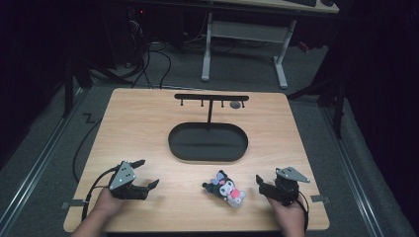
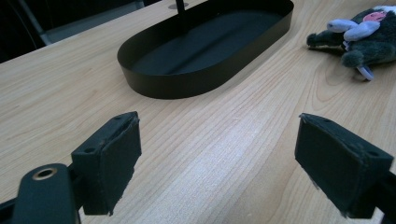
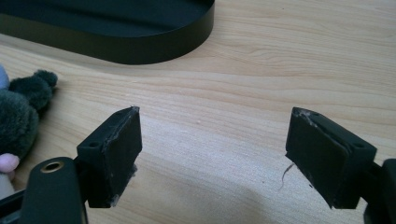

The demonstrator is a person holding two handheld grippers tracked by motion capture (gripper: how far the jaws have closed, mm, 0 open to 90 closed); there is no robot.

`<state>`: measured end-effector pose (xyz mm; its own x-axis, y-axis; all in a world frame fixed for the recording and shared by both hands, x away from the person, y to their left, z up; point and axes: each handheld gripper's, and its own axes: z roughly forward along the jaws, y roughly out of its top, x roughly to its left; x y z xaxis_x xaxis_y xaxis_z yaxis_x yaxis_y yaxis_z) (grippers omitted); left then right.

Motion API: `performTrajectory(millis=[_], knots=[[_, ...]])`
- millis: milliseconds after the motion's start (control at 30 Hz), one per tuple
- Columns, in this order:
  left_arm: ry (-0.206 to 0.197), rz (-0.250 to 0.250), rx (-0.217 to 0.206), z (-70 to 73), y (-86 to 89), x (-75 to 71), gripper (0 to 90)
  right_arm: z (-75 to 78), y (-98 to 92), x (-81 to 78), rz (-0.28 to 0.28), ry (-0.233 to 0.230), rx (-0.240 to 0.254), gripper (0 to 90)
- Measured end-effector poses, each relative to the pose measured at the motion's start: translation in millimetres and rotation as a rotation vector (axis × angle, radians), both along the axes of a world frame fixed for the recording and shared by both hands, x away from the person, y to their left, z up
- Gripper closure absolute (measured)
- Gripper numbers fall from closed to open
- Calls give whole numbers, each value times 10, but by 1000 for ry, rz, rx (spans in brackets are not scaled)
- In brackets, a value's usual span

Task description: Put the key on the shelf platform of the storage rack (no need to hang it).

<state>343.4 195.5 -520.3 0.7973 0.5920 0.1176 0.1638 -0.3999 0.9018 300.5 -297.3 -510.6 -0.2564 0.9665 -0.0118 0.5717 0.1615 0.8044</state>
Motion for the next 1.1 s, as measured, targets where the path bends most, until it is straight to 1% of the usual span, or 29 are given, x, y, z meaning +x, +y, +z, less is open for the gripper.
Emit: performTrajectory(millis=[67,133,167,200,267,500,533,600,633,667,733,767,867,900,933,1000,1100], knots=[[0,-1,0,0,-1,-1,154,13,21,-3,7,15,-19,188],[0,-1,-1,0,-1,0,154,15,28,-2,10,19,-22,187],[0,-1,-1,0,0,0,154,12,42,0,4,39,-27,176],[0,-1,-1,0,0,0,154,12,42,0,4,39,-27,176],[0,-2,-1,0,-2,0,154,5,56,11,6,63,-33,167],[1,-4,0,-1,-4,-1,154,13,88,15,15,81,-48,164],[1,-4,0,-1,-4,-1,154,15,93,14,14,87,-51,164],[1,-4,0,-1,-4,0,154,23,101,20,1,117,-57,164],[1,-4,0,-1,-5,-1,154,23,101,20,1,117,-57,164],[1,-5,0,-1,-5,-1,154,38,98,23,-6,130,-47,164],[1,-5,0,-1,-6,-1,154,46,96,22,-12,136,-44,165],[1,-5,0,-1,-6,0,154,62,83,22,-14,152,-41,166],[2,-4,-1,-1,-5,0,154,78,68,17,-21,161,-38,170],[2,-3,-1,-2,-6,1,154,100,54,8,-28,171,-19,178],[3,-3,0,-2,-6,1,154,100,54,8,-28,171,-19,178],[4,-2,2,-3,-7,0,154,128,42,-5,-34,174,0,192],[4,-1,3,-3,-7,0,154,151,26,-17,-31,178,12,193]])
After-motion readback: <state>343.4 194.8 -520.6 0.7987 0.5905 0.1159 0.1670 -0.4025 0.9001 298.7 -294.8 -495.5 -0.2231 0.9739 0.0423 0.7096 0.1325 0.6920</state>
